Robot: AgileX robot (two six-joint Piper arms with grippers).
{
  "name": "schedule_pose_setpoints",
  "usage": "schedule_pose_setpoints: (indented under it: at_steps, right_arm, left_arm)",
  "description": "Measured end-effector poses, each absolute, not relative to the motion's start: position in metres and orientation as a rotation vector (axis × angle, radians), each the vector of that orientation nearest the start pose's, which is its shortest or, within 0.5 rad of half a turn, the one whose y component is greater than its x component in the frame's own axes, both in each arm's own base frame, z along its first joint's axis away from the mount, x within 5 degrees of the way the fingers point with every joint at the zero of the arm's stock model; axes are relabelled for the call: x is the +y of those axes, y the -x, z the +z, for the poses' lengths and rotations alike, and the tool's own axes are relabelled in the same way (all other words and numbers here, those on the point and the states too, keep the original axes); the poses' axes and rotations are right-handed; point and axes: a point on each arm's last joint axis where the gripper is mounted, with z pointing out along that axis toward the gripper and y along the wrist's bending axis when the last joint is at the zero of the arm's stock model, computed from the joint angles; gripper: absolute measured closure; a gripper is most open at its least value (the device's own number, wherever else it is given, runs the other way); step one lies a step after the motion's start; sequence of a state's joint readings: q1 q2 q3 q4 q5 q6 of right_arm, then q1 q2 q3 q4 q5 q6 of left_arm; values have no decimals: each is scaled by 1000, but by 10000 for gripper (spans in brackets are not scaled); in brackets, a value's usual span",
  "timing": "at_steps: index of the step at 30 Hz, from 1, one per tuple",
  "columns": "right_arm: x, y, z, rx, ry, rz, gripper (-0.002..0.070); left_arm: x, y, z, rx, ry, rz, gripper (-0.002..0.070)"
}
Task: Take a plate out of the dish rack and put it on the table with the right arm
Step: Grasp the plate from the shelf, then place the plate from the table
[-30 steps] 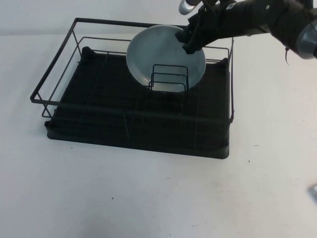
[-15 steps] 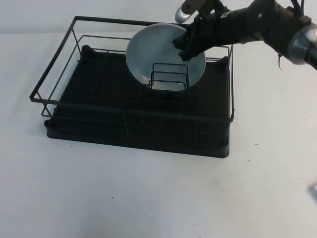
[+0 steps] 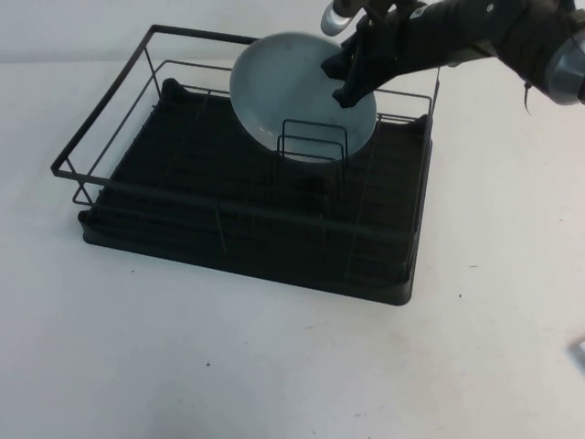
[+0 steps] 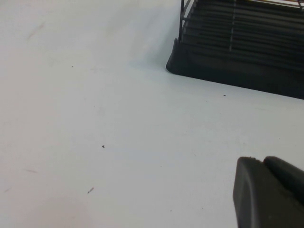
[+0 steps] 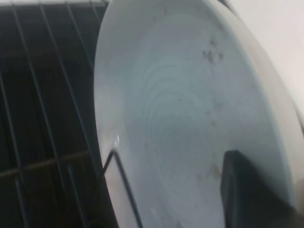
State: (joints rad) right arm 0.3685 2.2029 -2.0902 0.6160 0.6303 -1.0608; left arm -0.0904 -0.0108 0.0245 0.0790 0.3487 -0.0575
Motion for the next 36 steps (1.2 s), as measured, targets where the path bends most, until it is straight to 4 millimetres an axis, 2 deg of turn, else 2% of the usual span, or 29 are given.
schedule_pose_setpoints:
  at_steps: [12, 16, 22, 25, 29, 31, 36]
  right_arm:
    - [197, -431, 396, 1640, 1092, 168, 587]
    - [189, -399, 427, 1691, 1097, 259, 587]
    - [173, -344, 461, 1891, 1068, 420, 587]
    - [164, -318, 467, 2001, 1007, 501, 587]
    - [162, -285, 460, 2100, 916, 585, 587]
    - [166, -263, 451, 2127, 856, 640, 587]
    - [180, -207, 408, 2193, 673, 829, 587]
  left_arm:
    - [-2, -53, 174, 1843, -80, -27, 679]
    - [-2, -53, 174, 1843, -80, -27, 679]
    - [-2, -53, 174, 1843, -80, -27, 679]
    - [-2, -53, 174, 1843, -80, -27, 679]
    - [-2, -53, 174, 1843, -80, -27, 679]
    - [-2, -53, 174, 1843, -80, -27, 679]
    - [-2, -53, 174, 1843, -80, -27, 679]
